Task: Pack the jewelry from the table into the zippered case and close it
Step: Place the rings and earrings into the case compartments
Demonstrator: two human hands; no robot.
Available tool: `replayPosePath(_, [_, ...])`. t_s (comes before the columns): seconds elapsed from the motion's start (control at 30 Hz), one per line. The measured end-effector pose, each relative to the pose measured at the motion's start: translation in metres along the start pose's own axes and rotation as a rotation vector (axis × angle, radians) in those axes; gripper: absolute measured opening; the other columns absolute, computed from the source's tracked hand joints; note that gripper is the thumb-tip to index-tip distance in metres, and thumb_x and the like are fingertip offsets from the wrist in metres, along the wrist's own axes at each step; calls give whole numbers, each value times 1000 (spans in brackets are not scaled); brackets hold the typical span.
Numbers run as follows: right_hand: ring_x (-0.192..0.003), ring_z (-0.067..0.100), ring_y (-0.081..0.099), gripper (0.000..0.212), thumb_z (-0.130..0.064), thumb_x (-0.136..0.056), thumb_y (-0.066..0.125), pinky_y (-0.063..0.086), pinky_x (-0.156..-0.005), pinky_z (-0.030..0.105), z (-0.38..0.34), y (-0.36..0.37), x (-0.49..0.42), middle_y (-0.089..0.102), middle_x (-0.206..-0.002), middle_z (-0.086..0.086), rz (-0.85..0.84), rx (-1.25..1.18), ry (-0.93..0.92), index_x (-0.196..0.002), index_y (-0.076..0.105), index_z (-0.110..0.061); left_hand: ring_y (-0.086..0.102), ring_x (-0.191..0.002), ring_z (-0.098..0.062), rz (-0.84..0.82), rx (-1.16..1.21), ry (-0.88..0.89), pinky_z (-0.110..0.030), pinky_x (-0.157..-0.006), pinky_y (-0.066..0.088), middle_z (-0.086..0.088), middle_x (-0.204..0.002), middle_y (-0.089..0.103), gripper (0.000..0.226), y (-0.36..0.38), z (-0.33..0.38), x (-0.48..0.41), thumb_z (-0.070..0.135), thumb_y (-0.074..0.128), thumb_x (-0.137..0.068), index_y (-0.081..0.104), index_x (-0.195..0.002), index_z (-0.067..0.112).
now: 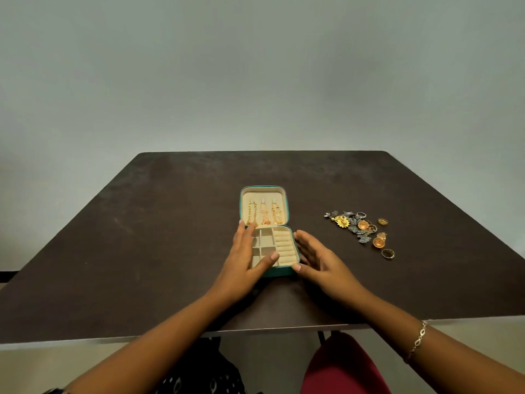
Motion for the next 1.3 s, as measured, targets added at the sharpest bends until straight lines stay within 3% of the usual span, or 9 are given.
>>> replayPosePath(0.1, [-128, 1, 36, 63, -2, -85, 59, 32, -105, 14, -5, -28, 10, 37, -137, -11, 41, 211, -33, -141, 31, -14, 0, -143, -9, -18, -87, 32, -35, -113, 17, 9, -155, -12, 76, 0, -1, 5, 45, 47, -89, -1, -146, 29])
replayPosePath(0.23, [-104, 8, 57, 35, 0, -81, 64, 39, -85, 3, -16, -101, 41, 60, -113, -5, 487, 548, -173, -114, 62, -11, 3, -143, -10, -27, -111, 27, -38, -113, 19, 10, -154, -12, 72, 2, 0, 6, 42, 43, -91, -1, -146, 29])
replayPosePath(0.37, [-88, 16, 59, 20, 0, -79, 65, 40, -75, 20, 2, -153, 61, 65, -99, 6, 739, 642, -64, -98, 68, -8, 2, -142, -10, -24, -98, 24, -38, -113, 18, 10, -155, -11, 71, 0, 0, 5, 38, 44, -92, -1, -146, 29])
replayPosePath(0.53, [-97, 23, 55, 26, -13, -78, 70, 47, -82, 36, 26, -165, 54, 60, -103, 10, 764, 743, 102, -104, 67, -7, -9, -136, 0, -1, -62, 84, -36, -114, 11, 16, -151, -6, 68, -1, 4, 6, 24, 47, -93, 4, -146, 26])
replayPosePath(0.63, [-97, 23, 53, 23, -15, -79, 70, 45, -77, 34, 27, -164, 50, 60, -99, 8, 761, 819, 128, -101, 69, -9, -1, -138, -3, 9, -55, 95, -39, -115, 16, 22, -146, -1, 66, -2, 3, 6, 23, 49, -92, 11, -145, 29])
replayPosePath(0.73, [-96, 22, 52, 17, -16, -79, 69, 43, -75, 32, 26, -163, 49, 60, -97, 6, 763, 819, 143, -96, 70, -12, 10, -141, -11, 29, -15, 98, -46, -114, 23, 13, -152, 13, 62, -4, 3, 8, 22, 53, -91, 20, -142, 32])
replayPosePath(1.0, [-95, 22, 53, 12, -26, -81, 67, 42, -72, 32, 31, -167, 47, 61, -93, 5, 774, 794, 135, -89, 70, -17, 6, -132, -5, 61, -17, 110, -42, -115, 16, 7, -149, 25, 52, -6, 6, 9, 20, 54, -90, 31, -136, 32])
replayPosePath(1.2, [-98, 25, 49, 8, -13, -85, 59, 36, -71, 31, 31, -165, 43, 52, -88, 1, 793, 830, 181, -80, 63, -17, 12, -140, -17, 60, -16, 106, -45, -115, 20, 5, -150, 27, 48, -5, 4, 9, 21, 55, -89, 34, -128, 39])
replayPosePath(1.3, [-94, 23, 51, 10, -10, -84, 58, 35, -69, 30, 29, -165, 46, 53, -86, -1, 824, 808, 128, -78, 62, -17, 26, -136, -14, 75, -15, 160, -39, -108, 37, 13, -143, 34, 47, -7, 7, 10, 18, 58, -88, 37, -121, 43])
Point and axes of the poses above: each hand's wrist, its own x-axis away from the middle knuckle, its own y-axis out of the palm, z = x × y, the point moved 6 cm from there along -x, towards the middle knuckle
